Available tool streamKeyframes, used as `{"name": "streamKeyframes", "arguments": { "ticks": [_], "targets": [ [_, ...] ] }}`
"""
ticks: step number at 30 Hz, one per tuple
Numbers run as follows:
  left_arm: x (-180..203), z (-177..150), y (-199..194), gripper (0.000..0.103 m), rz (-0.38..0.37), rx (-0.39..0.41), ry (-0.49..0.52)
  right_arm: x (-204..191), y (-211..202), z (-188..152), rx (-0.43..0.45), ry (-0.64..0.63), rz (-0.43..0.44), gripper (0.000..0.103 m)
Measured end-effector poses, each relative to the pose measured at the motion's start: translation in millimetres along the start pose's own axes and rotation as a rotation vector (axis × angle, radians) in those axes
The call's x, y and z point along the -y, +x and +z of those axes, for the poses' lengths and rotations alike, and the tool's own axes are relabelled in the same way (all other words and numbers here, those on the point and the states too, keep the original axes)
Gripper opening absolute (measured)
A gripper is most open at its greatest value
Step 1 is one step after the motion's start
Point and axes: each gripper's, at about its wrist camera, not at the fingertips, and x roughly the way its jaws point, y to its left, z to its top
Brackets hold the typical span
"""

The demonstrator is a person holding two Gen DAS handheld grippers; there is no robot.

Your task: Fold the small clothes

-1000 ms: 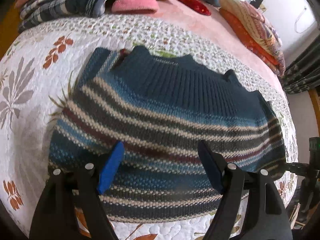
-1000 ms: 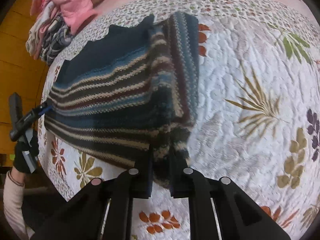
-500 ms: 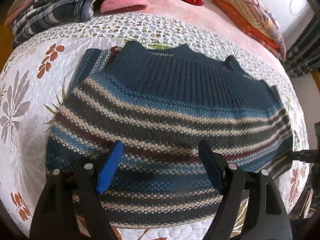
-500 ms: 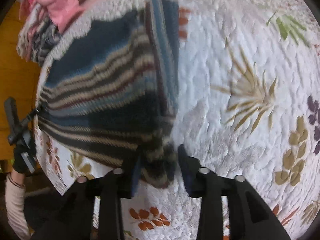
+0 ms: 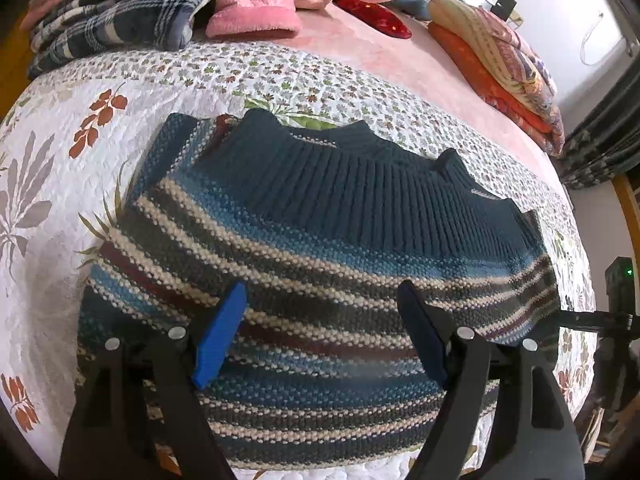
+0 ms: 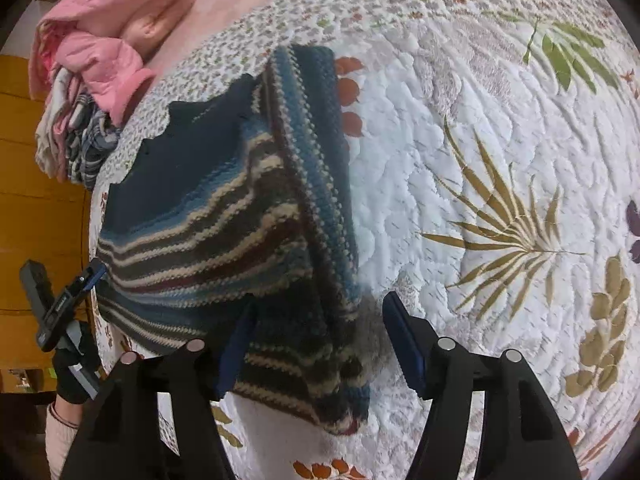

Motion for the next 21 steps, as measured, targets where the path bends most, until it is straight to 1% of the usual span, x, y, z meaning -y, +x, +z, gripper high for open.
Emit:
{"name": "streamKeyframes", "arguments": {
  "ticks": [7, 9, 10, 11, 14, 21],
  "targets": [
    [-2, 0, 13, 0.077, 0.029, -0.026, 0.013, 0, 24, 4, -0.012, 0.027, 0.017, 0.066],
    [-2, -1, 17, 0.078, 0.037, -0.034, 0.016, -3, 29, 5, -0.01, 0.022, 0.016, 0.062],
    [-1, -2, 18, 0.078, 0.039, -0.035, 0.019, -4, 30, 6, -0.006, 0.017, 0.025, 0.05],
    [0, -2, 19, 0.079, 0.041, -0.037, 0.026, -7, 31, 6, -0.006, 0.015, 0.048, 0.041],
    [2, -3, 21, 0.082, 0.044, -0.042, 0.042, -17, 31, 8, 0.003, -0.008, 0.043, 0.034],
    [3, -3, 23, 0.082, 0.046, -0.048, 0.053, -17, 33, 9, 0.012, -0.014, 0.035, 0.033]
  ]
}}
